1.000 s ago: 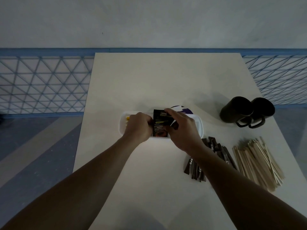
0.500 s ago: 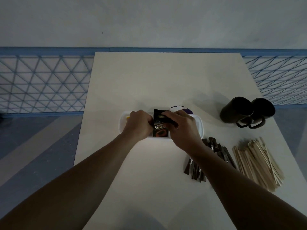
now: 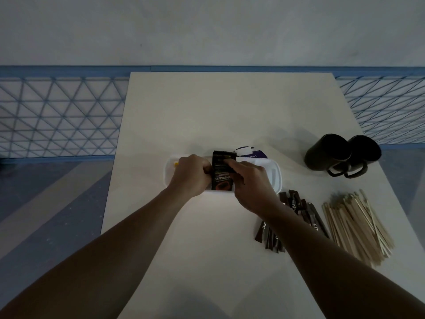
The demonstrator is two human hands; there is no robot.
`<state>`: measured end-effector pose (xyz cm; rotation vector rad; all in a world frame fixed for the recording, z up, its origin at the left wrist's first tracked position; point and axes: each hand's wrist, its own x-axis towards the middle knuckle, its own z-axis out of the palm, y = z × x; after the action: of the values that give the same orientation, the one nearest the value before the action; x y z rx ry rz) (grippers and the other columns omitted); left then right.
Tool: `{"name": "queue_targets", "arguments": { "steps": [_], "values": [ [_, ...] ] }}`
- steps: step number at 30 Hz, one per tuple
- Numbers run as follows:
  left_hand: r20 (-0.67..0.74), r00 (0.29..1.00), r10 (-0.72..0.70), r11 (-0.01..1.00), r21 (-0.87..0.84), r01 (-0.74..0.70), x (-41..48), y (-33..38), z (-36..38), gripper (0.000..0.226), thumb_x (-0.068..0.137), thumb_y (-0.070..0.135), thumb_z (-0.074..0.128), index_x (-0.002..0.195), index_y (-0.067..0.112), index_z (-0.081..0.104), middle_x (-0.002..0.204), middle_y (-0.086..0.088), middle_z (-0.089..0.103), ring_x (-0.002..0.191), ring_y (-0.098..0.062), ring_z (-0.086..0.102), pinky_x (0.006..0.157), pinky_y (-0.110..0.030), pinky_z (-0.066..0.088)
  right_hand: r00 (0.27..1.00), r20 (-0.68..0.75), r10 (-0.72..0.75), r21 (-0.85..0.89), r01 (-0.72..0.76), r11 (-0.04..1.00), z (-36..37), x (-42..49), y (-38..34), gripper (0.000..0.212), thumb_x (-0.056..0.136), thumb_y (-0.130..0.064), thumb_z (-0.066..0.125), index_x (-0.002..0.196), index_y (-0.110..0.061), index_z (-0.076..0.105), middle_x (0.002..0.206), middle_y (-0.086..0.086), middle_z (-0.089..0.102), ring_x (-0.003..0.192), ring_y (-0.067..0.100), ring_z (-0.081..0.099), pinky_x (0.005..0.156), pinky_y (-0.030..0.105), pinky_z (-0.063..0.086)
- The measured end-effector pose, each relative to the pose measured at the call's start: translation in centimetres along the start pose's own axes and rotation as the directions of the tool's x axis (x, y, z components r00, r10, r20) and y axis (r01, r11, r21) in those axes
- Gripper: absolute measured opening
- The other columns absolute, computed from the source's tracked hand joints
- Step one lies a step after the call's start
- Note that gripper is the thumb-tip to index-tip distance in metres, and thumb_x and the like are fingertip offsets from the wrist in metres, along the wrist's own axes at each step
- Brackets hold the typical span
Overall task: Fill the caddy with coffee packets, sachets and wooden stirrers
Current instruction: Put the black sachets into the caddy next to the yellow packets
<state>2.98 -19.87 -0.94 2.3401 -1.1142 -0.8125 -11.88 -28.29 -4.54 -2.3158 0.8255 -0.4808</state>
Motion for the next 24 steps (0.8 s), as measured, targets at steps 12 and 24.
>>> {"name": "queue_targets", "arguments": {
  "steps": [12,24],
  "values": [
    [-0.197,0.975,0.102,0.974,-0.181,-0.138,1.4,0.5,-1.2,0.025,0.087,0.014,0.064,0.109,0.025,0.066,0.094,0.006,0.066,0.076,-0.009,0.062,0.058,-0.006,0.041,0.995,-0.099,-0.01,0.045,0.014,0.999,-0.6,-0.6,-0.1,0.042,0.082,-0.019,0.08,0.123,-0.02,0.069,0.114,0.003,0.061,0.086,0.008,0.06,0.072,0.004,0.043],
    [-0.146,0.977,0.153,0.976,-0.13,-0.173,3.0,1.1,-0.7,0.007,0.082,0.011,0.076,0.087,0.016,0.079,0.087,0.0,0.074,0.082,-0.013,0.065,0.076,-0.022,0.049,0.987,-0.16,0.02,0.077,-0.008,0.997,0.2,0.2,-0.5,0.014,0.081,0.002,0.073,0.09,-0.008,0.076,0.094,0.003,0.065,0.075,0.005,0.058,0.069,0.005,0.042]
  ]
}}
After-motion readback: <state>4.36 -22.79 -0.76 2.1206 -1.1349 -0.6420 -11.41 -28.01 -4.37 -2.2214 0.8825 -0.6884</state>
